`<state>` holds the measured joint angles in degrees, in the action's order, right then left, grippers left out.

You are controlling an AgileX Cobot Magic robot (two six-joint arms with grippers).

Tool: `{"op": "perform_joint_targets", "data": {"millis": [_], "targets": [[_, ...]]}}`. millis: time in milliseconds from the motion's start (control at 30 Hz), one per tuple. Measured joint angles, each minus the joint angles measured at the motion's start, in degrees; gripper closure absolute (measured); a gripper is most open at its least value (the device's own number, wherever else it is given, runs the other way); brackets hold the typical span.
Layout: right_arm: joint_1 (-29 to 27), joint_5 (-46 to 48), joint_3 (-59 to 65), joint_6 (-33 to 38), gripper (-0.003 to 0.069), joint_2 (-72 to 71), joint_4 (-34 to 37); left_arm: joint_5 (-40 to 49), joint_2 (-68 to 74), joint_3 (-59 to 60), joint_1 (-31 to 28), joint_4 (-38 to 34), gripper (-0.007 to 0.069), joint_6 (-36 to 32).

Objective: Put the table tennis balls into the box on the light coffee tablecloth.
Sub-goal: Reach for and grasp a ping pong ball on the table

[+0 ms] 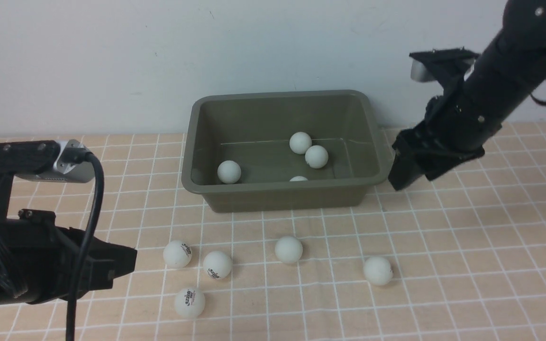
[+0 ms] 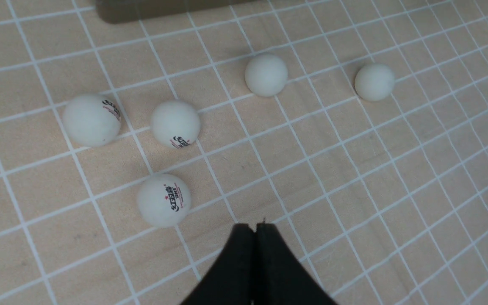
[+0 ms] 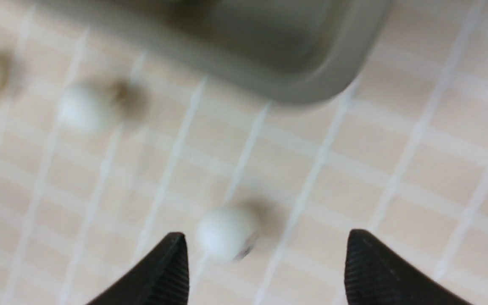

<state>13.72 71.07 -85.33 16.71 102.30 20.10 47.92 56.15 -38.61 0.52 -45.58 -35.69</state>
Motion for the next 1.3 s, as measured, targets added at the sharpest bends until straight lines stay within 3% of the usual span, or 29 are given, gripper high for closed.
{"op": "perform_joint_targets", "data": {"millis": [133, 300, 433, 633, 1300], "targets": [[1.97, 0.00, 5.37, 1.82, 0.0209, -3.05, 1.30, 0.00, 0.00, 0.00, 0.00, 0.00, 0.0693, -0.16], [9.21, -0.42, 8.12, 1.84, 0.0209, -3.43, -1.35, -0.03, 0.00, 0.00, 0.00, 0.00, 0.0693, -0.26], [16.08, -3.51, 8.26, -4.22, 0.0209, -3.43, -10.97, 0.02, 0.00, 0.00, 0.00, 0.00, 0.0693, -0.26], [16.41, -5.00, 8.26, -8.70, 0.0209, -2.29, -18.58, 0.02, 0.00, 0.00, 0.00, 0.00, 0.0693, -0.26], [16.41, -10.95, 8.26, -8.31, 0.0209, 9.43, -19.17, 0.07, 0.00, 0.00, 0.00, 0.00, 0.0693, -0.26]]}}
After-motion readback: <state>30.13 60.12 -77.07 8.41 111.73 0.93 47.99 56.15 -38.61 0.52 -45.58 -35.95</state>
